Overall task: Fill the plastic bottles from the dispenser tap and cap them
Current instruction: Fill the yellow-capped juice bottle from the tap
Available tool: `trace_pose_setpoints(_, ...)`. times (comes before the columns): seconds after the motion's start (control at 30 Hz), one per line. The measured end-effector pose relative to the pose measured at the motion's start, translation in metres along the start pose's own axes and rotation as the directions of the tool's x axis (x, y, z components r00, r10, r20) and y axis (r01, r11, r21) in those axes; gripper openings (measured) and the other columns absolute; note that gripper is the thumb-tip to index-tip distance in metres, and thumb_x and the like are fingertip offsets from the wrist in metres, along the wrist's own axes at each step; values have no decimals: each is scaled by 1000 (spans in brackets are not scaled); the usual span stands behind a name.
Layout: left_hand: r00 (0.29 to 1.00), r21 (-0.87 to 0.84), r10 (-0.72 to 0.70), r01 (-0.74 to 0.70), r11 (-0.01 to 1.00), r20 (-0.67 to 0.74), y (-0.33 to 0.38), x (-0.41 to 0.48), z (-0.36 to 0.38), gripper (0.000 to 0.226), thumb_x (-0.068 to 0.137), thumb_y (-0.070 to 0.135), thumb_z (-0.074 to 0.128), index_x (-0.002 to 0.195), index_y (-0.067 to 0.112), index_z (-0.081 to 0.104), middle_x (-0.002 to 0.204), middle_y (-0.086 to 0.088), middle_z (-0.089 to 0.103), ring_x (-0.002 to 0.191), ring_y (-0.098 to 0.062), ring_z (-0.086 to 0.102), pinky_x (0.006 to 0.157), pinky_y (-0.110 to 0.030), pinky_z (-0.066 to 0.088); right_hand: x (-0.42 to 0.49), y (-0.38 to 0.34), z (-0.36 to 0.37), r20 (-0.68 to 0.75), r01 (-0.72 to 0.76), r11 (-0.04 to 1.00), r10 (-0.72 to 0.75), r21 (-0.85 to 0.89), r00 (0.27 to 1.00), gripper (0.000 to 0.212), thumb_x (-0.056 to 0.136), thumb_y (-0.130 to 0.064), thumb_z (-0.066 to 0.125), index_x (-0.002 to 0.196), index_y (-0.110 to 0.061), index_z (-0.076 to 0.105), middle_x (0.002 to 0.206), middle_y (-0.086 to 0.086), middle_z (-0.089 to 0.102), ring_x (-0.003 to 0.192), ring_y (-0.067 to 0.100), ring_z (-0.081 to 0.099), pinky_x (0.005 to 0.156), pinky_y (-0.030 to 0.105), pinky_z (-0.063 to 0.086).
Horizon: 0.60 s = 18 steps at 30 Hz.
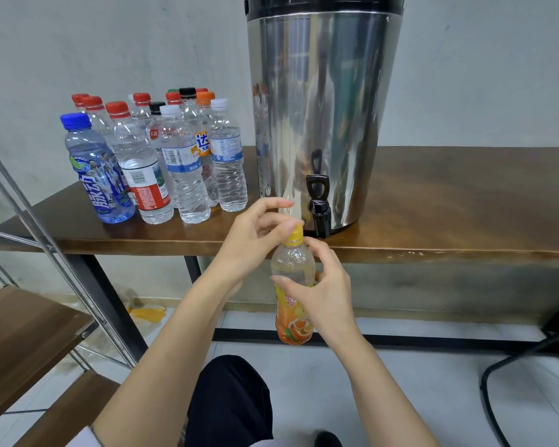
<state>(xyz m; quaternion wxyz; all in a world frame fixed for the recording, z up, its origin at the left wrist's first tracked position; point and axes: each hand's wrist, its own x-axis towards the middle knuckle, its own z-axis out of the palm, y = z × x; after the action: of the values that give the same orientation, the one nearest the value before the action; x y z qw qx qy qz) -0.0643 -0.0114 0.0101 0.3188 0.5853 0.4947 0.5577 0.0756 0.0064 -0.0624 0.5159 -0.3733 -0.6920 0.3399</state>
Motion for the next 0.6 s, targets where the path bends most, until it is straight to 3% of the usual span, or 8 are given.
trace_pose_setpoints(0.13, 1000, 40, -23, 23, 999, -1, -2, -1, 1, 39, 83, 30, 73, 119, 23, 59, 103, 6, 74, 100, -8, 68, 97, -30, 51, -1, 0, 1, 8, -4, 1000, 4, -8, 1000, 66, 66, -29, 90, 117, -46, 52, 119, -17, 57, 109, -10, 51, 89, 9, 42)
trace_pose_setpoints(0.23, 999, 56, -11, 13, 998, -39, -5, 0, 1, 37, 81, 19, 79, 113, 22, 60, 91, 7, 75, 93, -7, 68, 97, -31, 49, 0, -1, 1, -5, -2, 1000, 2, -13, 1000, 67, 65, -28, 90, 113, -51, 49, 118, -17, 58, 108, -12, 51, 87, 7, 41)
trace_pose_setpoints(0.43, 991, -15, -37, 40, 999, 131, -4, 1, -12, 26, 93, 12, 63, 118, 15, 56, 108, -2, 76, 104, -13, 68, 96, -29, 49, 1, 2, 0, 42, -26, 999, 25, 33, 999, 65, 66, -30, 89, 118, -44, 55, 119, -15, 60, 110, -2, 55, 91, 27, 51)
trace_pose_setpoints(0.6, 985, 7, -54, 54, 999, 165, -3, -1, -19, 31, 93, 31, 60, 121, 20, 59, 117, 3, 72, 113, -10, 64, 99, -26, 48, 1, 0, 5, 73, -43, 997, 39, 57, 997, 62, 64, -39, 85, 118, -48, 56, 118, -18, 60, 108, 2, 59, 91, 36, 54)
